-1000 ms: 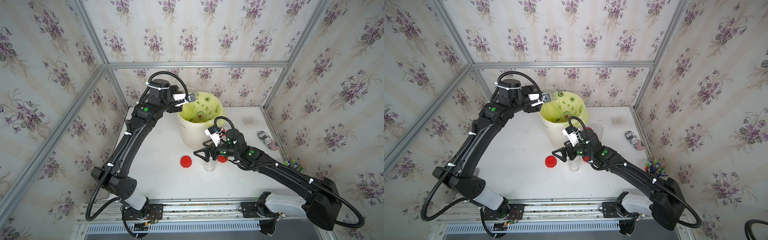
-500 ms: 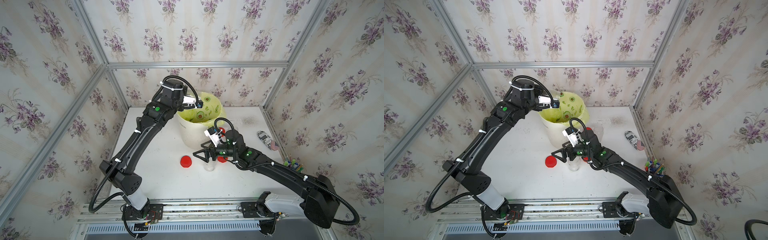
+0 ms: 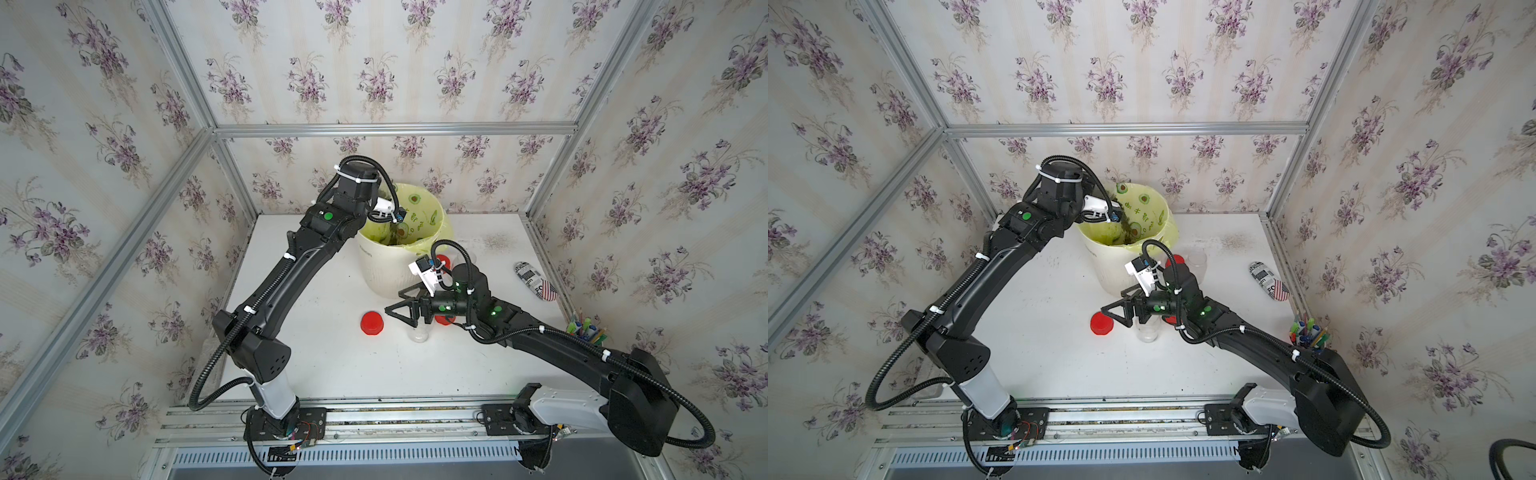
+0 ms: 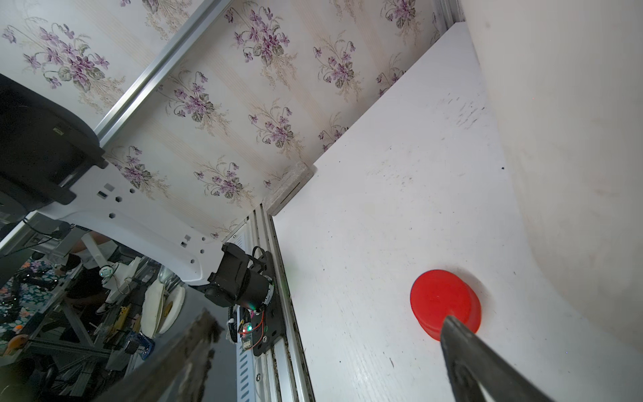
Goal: Empty moldy tea leaves from jars
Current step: Pour the moldy tea leaves from the jar into the trash bin.
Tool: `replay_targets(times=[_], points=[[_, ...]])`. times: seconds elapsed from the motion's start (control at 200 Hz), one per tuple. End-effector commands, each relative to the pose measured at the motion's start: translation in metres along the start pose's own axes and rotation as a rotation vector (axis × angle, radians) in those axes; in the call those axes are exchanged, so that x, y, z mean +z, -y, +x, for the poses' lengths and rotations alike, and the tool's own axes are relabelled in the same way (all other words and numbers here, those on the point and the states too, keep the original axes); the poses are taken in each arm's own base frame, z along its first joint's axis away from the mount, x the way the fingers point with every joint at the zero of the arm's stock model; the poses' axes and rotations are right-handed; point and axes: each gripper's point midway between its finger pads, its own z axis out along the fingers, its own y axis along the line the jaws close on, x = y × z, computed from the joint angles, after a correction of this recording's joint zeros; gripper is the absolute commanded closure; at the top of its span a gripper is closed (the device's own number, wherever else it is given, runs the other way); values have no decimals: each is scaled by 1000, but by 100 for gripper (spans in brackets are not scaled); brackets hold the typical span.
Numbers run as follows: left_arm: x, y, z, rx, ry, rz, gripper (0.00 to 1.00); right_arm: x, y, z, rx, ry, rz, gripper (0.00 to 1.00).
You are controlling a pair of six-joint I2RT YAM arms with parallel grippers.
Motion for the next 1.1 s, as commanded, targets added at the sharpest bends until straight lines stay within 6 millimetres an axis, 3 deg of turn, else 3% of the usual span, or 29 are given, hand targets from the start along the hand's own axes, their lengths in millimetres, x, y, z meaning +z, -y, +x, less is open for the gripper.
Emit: replay_targets(times=[0.0, 0.57, 0.859, 1.094], points=[[0, -9, 5, 41, -26, -37, 19, 1, -5, -7, -6, 22, -27, 1], [-12, -16, -5, -5, 45, -68, 23, 0, -4, -5, 3, 19, -19, 1], [-19, 1, -18, -99, 135, 2, 23, -9, -4, -5, 10, 37, 10, 1], [-23, 0, -22, -125, 166, 15, 24, -18, -6, -6, 13, 53, 36, 1]])
